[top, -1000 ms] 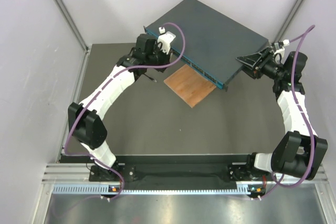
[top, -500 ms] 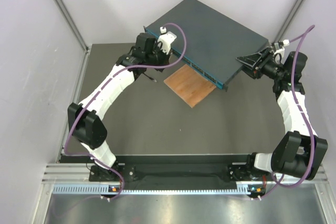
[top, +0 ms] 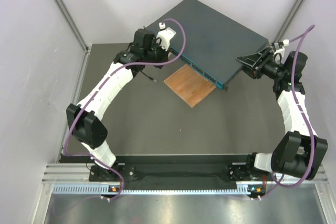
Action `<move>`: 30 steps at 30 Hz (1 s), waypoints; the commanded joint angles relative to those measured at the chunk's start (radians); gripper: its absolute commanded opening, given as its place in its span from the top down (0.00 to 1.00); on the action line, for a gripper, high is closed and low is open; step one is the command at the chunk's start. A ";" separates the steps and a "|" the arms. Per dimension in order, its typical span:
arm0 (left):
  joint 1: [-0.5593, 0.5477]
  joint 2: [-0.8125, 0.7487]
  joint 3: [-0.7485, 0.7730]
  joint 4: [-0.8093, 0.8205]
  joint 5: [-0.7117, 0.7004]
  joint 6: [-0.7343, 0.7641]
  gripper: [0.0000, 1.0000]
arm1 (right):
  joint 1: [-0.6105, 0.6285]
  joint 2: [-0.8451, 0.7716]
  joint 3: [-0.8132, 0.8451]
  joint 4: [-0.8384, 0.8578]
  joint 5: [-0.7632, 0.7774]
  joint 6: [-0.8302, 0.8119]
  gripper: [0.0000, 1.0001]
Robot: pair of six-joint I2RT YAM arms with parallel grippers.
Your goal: Insert the plug into the switch port
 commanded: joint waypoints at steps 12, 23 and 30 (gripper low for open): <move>-0.015 0.078 0.181 0.275 0.104 -0.074 1.00 | 0.043 0.009 0.046 0.069 0.009 -0.204 1.00; -0.012 0.055 0.158 0.218 0.104 -0.049 0.77 | 0.045 0.018 0.059 0.066 0.012 -0.203 1.00; 0.041 -0.112 -0.012 0.108 0.097 0.000 0.59 | 0.043 0.021 0.062 0.052 0.015 -0.207 1.00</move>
